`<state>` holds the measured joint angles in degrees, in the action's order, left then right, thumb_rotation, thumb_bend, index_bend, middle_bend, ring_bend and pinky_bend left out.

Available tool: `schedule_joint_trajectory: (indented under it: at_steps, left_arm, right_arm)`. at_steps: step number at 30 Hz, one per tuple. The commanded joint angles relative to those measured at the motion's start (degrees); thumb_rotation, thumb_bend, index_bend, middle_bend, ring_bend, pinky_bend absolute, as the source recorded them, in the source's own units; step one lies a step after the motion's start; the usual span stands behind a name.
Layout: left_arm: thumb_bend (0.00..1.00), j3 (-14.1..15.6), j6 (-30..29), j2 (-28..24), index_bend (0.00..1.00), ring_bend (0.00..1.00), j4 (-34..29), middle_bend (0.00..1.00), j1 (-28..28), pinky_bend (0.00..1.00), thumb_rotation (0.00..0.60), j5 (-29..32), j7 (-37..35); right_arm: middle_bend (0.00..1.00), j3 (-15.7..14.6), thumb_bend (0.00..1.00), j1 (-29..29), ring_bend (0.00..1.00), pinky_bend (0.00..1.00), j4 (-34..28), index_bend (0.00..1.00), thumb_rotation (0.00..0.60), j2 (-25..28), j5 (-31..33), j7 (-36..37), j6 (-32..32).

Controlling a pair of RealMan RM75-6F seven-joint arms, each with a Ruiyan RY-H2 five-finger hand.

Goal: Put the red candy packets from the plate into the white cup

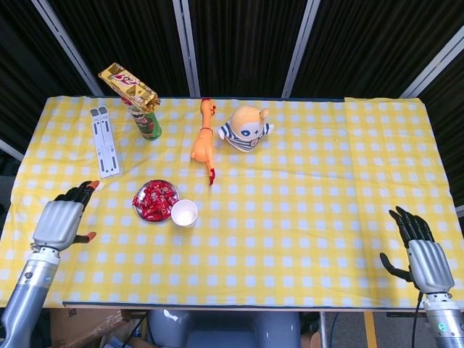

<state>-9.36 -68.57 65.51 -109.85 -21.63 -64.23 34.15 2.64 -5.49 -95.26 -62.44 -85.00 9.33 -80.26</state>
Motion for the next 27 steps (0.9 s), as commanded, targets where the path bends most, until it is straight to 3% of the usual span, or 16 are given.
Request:
schedule_joint_trajectory:
  at_steps: [1, 4, 6, 17, 27]
  left_arm:
    - [0.17, -2.66, 3.78, 3.25, 0.14, 0.69, 0.91, 0.29, -5.57, 0.75, 0.600, 6.76, 5.34]
    - [0.17, -3.23, 4.80, 5.43, 0.16, 0.86, 2.13, 0.35, -8.32, 0.90, 0.600, 10.51, 7.90]
    - [0.17, -3.36, 5.43, 6.55, 0.16, 0.89, 2.85, 0.32, -9.76, 0.93, 0.600, 12.90, 9.23]
    - [0.17, -2.29, 8.68, 12.56, 0.14, 0.85, 9.43, 0.15, -20.58, 0.91, 0.600, 30.33, 20.73]
    - [0.17, -0.90, 8.19, 17.69, 0.16, 0.83, 15.66, 0.16, -25.92, 0.89, 0.600, 36.78, 22.90]
  right_arm:
    - [0.00, 0.04, 0.41, 0.02, 0.00, 0.00, 0.03, 0.00, 0.600, 0.09, 0.12, 0.30, 0.05]
    - [0.00, 0.11, 0.41, 0.02, 0.00, 0.00, 0.06, 0.00, 0.600, 0.23, 0.36, 0.91, 0.19]
    - [0.00, 0.15, 0.41, 0.02, 0.00, 0.00, 0.07, 0.00, 0.600, 0.31, 0.45, 1.20, 0.24]
    - [0.00, 0.43, 0.41, -0.10, 0.00, 0.00, 0.01, 0.00, 0.600, 0.63, 0.87, 2.88, 0.58]
    - [0.00, 0.56, 0.41, -0.04, 0.00, 0.00, -0.14, 0.00, 0.600, 0.91, 1.02, 4.02, 0.57]
